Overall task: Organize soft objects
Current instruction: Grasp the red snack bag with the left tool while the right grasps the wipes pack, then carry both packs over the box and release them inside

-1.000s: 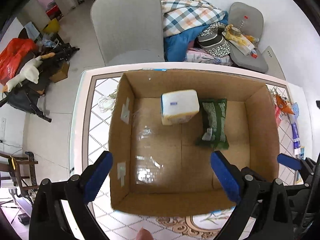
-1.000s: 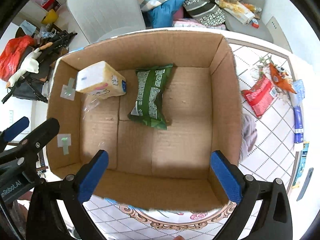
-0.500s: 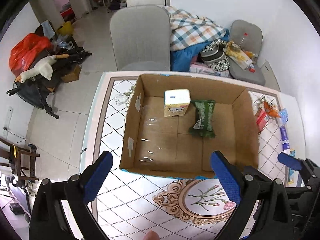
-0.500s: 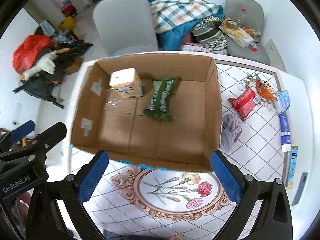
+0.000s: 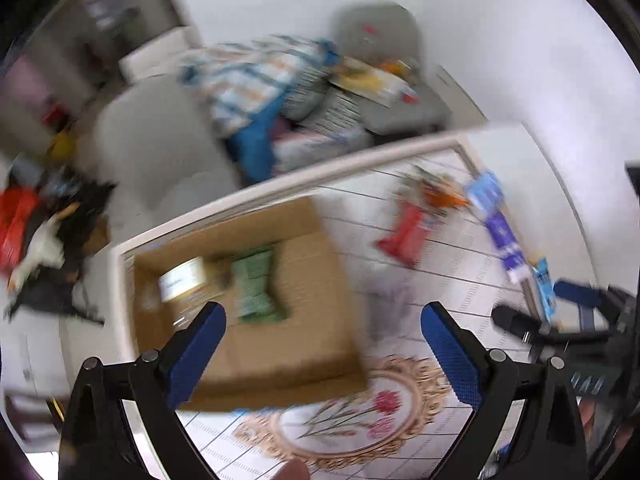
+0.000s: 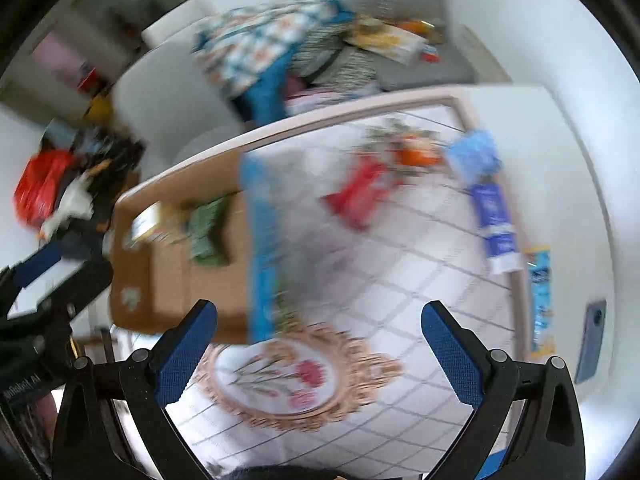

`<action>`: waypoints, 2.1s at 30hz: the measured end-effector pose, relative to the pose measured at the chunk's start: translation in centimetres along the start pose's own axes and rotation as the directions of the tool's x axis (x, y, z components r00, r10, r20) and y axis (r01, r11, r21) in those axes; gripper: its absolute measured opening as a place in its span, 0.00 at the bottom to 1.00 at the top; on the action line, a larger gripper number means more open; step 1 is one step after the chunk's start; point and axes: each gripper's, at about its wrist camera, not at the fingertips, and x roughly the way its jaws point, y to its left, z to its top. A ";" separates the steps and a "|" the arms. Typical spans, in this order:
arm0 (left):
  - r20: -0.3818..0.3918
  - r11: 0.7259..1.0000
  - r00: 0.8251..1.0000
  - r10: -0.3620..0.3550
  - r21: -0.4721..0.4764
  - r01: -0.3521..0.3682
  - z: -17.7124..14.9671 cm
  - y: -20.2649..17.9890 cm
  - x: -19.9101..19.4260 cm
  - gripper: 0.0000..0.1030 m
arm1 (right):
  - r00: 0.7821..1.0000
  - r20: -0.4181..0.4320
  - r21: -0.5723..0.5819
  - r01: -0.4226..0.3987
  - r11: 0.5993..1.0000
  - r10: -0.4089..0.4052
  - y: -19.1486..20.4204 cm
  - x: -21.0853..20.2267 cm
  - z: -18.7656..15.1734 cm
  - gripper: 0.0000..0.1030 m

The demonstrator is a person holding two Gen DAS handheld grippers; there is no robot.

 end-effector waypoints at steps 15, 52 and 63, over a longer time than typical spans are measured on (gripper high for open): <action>-0.375 0.991 0.927 -0.003 0.120 0.052 9.7 -10.8 24.8 0.81 | 0.973 -0.150 0.567 -0.059 0.822 0.173 -24.1 16.2 14.5 1.00; -0.327 0.947 0.904 -0.276 -0.253 0.198 5.1 -8.5 21.7 0.45 | 0.972 -0.226 0.213 0.110 0.971 -0.060 -20.8 17.9 16.7 0.43; -0.122 0.908 0.939 -0.323 -0.319 0.271 0.6 -0.6 7.8 0.45 | 0.990 -0.123 0.007 -0.073 0.997 0.073 -9.9 7.0 11.2 0.43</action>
